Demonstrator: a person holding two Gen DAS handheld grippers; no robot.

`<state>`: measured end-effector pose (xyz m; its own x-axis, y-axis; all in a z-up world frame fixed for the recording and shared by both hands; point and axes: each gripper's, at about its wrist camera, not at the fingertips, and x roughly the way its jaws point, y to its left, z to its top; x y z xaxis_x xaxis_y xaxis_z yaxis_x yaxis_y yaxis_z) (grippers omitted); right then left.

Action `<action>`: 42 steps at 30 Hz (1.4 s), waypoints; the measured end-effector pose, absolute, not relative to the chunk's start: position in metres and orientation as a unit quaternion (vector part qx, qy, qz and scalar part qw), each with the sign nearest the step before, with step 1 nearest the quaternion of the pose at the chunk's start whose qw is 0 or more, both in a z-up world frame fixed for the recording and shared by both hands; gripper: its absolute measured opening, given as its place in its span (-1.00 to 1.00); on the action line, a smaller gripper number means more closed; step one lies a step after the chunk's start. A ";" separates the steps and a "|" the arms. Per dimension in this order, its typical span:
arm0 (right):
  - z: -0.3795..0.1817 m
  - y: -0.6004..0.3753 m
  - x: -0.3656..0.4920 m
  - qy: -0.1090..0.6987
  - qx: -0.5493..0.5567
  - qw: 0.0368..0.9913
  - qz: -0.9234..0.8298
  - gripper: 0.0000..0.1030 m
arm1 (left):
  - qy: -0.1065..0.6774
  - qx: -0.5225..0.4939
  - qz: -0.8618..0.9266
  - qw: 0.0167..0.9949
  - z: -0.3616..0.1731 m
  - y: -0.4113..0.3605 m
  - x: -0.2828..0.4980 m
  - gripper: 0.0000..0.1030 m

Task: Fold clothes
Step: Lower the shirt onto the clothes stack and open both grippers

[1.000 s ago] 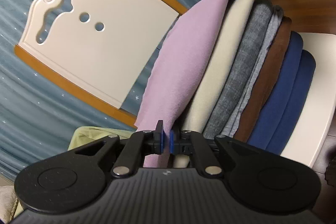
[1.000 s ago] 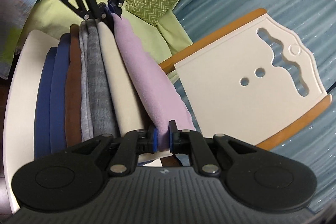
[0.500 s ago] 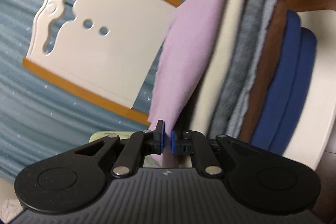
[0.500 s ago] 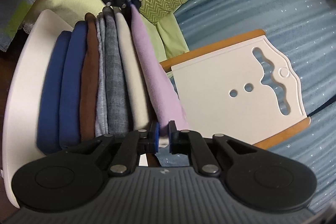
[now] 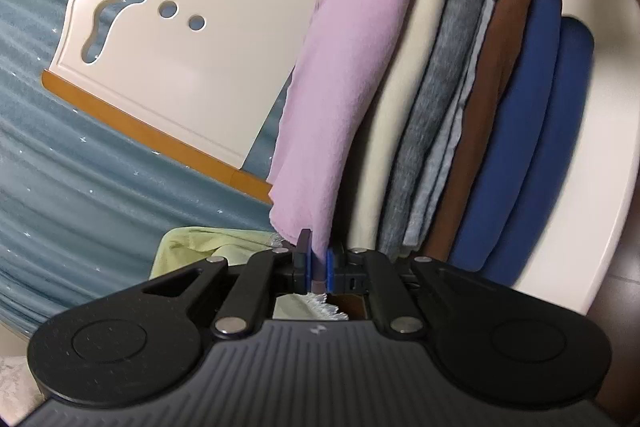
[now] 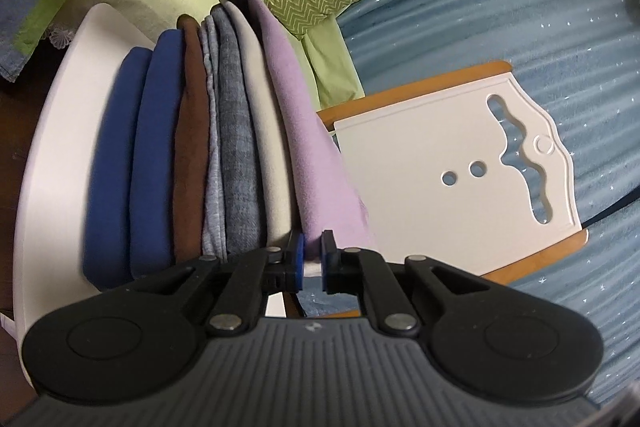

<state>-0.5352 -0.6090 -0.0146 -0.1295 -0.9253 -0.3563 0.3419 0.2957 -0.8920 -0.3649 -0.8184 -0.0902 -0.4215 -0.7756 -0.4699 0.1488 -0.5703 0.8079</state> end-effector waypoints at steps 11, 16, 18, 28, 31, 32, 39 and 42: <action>-0.008 -0.590 -0.540 0.514 -0.257 0.598 -0.559 -0.88 | -0.284 0.442 -0.778 0.345 -0.080 -0.815 -0.333 -0.84; 0.022 -0.570 -0.548 0.424 -0.206 0.633 -0.614 -0.83 | -0.242 0.380 -0.808 0.380 -0.052 -0.803 -0.323 -0.82; 0.033 -0.570 -0.553 0.388 -0.181 0.642 -0.636 -0.82 | -0.224 0.348 -0.825 0.385 -0.038 -0.800 -0.329 -0.82; 0.041 -0.627 -0.584 0.273 0.033 0.676 -0.684 -0.76 | -0.154 0.319 -0.864 0.358 -0.025 -0.821 -0.365 -0.78; 0.033 -0.624 -0.586 0.290 0.044 0.674 -0.678 -0.76 | -0.150 0.329 -0.864 0.350 -0.036 -0.820 -0.361 -0.79; 0.032 -0.623 -0.586 0.293 0.045 0.674 -0.677 -0.76 | -0.149 0.329 -0.864 0.351 -0.036 -0.819 -0.359 -0.79; 0.053 -0.604 -0.581 0.266 0.036 0.679 -0.684 -0.46 | -0.113 0.312 -0.866 0.373 -0.013 -0.800 -0.336 -0.24; 0.053 -0.580 -0.576 0.230 0.063 0.683 -0.691 -0.30 | -0.089 0.307 -0.868 0.380 -0.012 -0.782 -0.325 -0.14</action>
<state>-0.5756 -0.5803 0.0528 -0.0596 -0.9138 -0.4018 0.9721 0.0383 -0.2312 -0.3251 -0.7817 -0.0123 -0.5222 -0.7145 -0.4656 0.6046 -0.6952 0.3888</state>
